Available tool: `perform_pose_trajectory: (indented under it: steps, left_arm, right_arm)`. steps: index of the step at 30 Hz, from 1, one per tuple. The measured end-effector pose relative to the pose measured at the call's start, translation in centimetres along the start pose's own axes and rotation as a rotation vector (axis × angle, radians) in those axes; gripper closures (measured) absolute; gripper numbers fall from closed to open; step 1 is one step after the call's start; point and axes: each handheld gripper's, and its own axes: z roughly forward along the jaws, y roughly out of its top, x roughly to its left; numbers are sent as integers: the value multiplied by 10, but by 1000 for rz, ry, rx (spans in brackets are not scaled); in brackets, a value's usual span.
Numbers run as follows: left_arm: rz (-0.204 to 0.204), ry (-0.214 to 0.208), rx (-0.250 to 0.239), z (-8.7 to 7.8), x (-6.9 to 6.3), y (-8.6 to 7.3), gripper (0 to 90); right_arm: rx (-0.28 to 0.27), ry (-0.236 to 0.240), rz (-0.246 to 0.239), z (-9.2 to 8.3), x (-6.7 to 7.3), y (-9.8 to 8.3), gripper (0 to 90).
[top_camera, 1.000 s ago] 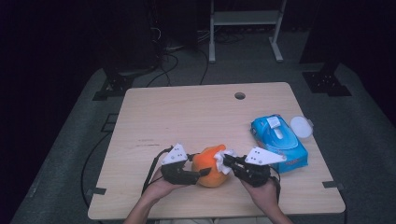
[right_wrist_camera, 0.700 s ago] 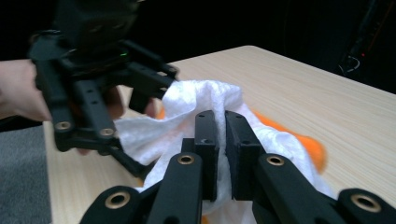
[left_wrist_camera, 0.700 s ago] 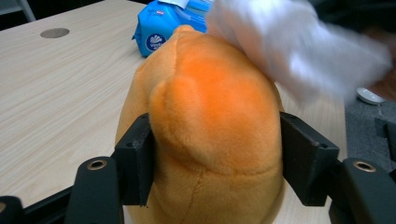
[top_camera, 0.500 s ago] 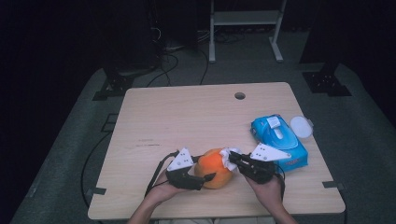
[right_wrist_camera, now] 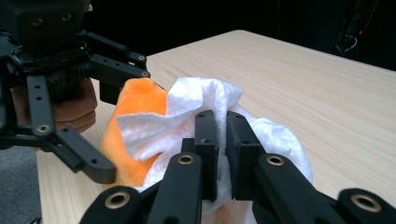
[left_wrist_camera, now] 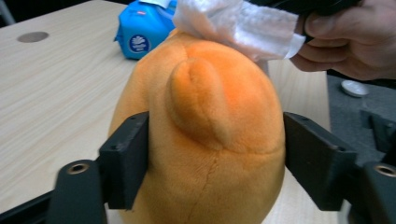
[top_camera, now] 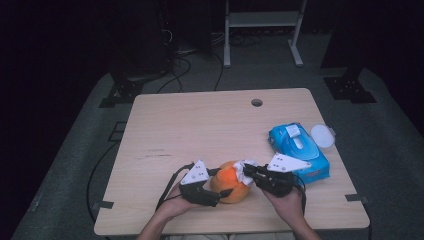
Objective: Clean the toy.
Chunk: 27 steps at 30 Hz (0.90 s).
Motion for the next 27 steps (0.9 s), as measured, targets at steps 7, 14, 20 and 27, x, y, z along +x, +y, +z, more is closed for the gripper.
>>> perform_pose_trajectory:
  steps: [7, 14, 20, 27]
  left_arm:
    - [24, 14, 13, 2, -6, 0, 337]
    - [14, -6, 3, -3, 1, -1, 241]
    - [55, -14, 20, 3, -8, -2, 380]
    - [79, -14, 16, 3, -9, -1, 310]
  right_arm:
    - [-27, 75, -58, 2, 23, 9, 830]
    - [-3, 68, -30, -1, 13, 6, 831]
    - [0, 98, -107, 5, 32, 14, 831]
    - [16, 40, 10, -4, -2, 4, 832]
